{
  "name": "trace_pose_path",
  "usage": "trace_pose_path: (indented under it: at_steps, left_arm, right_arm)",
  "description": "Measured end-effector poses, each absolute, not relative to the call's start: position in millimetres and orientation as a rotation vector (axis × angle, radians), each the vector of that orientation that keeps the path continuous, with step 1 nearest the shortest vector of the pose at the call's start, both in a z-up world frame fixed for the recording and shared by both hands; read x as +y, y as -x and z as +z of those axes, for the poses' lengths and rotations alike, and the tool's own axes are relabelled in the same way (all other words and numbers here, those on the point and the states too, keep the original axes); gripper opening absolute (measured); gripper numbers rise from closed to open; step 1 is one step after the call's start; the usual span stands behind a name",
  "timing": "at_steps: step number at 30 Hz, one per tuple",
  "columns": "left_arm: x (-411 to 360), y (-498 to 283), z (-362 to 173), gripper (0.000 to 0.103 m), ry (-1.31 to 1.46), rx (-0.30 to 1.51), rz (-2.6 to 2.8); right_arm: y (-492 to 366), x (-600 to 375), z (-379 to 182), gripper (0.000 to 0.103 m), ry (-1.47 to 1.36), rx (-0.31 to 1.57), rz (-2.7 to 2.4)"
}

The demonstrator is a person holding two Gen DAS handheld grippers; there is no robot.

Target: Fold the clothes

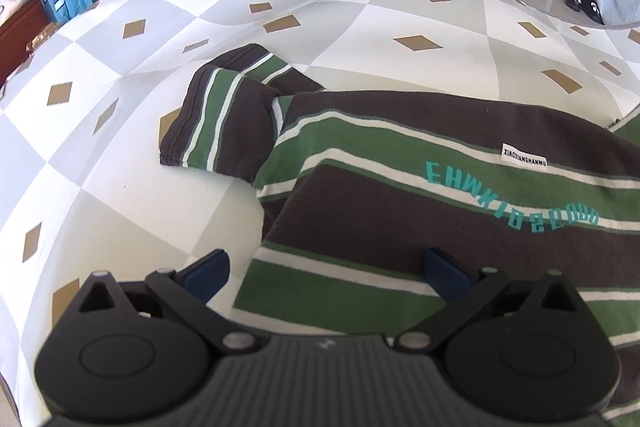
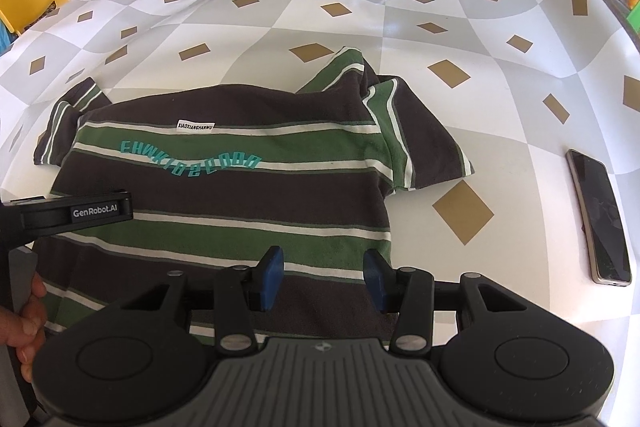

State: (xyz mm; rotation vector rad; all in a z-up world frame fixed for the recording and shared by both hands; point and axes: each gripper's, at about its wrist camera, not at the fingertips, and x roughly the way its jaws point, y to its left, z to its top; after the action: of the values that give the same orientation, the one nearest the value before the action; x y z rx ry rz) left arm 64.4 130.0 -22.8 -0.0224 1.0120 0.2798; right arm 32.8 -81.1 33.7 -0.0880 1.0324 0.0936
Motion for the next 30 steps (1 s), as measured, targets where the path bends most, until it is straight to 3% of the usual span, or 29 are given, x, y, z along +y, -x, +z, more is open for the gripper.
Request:
trace_pose_path:
  at_steps: [30]
  left_arm:
    - [90, -80, -18, 0.103, -0.056, 1.033, 0.203]
  right_arm:
    - [-70, -67, 28, 0.043, 0.102, 1.017, 0.122]
